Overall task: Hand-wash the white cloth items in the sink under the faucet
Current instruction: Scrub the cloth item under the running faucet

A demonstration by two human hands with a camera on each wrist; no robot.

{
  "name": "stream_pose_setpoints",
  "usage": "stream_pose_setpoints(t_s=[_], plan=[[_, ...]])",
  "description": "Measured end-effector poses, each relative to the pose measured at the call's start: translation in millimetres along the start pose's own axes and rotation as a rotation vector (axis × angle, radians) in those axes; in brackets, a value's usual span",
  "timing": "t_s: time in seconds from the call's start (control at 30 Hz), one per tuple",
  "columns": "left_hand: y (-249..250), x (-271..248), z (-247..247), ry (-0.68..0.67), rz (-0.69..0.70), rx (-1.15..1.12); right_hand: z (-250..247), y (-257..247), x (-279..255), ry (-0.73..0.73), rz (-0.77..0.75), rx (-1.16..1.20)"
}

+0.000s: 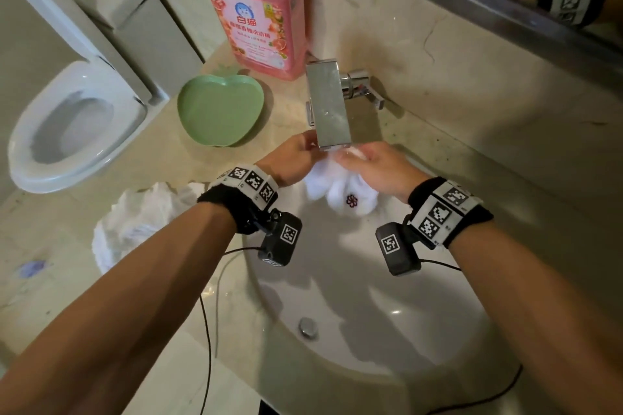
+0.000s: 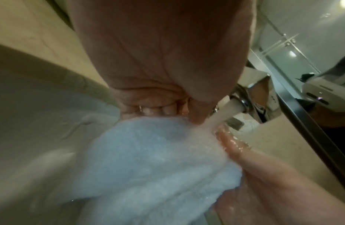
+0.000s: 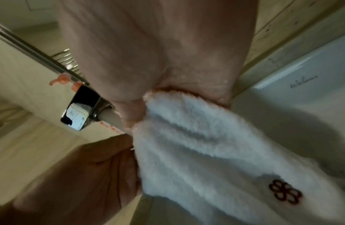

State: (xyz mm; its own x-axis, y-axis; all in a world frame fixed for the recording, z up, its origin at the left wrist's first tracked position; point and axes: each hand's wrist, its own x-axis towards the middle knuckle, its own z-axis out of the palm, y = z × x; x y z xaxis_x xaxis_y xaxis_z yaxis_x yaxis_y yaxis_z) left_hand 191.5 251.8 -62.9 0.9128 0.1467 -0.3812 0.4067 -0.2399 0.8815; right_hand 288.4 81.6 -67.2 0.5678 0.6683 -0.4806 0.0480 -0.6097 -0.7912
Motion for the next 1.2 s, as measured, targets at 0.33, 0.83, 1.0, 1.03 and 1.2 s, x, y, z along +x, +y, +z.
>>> stream_pose_setpoints(t_s=[0.33, 0.83, 1.0, 1.03, 1.2], plan=[[-13, -6, -8, 0.121, -0.024, 0.184, -7, -3, 3, 0.140, -0.068, 0.299], [-11, -19, -9, 0.034, -0.131, 0.356, 10, -18, 5, 0.072, -0.011, 0.411], [-1, -8, 4, 0.038, 0.042, 0.182, 2, 0, -4, 0.039, 0.007, 0.130], [1, -4, 5, 0.042, 0.041, 0.144, 4, 3, -5, 0.063, -0.002, 0.082], [-13, 3, 11, 0.043, -0.083, 0.149, 0, 10, -6, 0.122, -0.032, 0.279]])
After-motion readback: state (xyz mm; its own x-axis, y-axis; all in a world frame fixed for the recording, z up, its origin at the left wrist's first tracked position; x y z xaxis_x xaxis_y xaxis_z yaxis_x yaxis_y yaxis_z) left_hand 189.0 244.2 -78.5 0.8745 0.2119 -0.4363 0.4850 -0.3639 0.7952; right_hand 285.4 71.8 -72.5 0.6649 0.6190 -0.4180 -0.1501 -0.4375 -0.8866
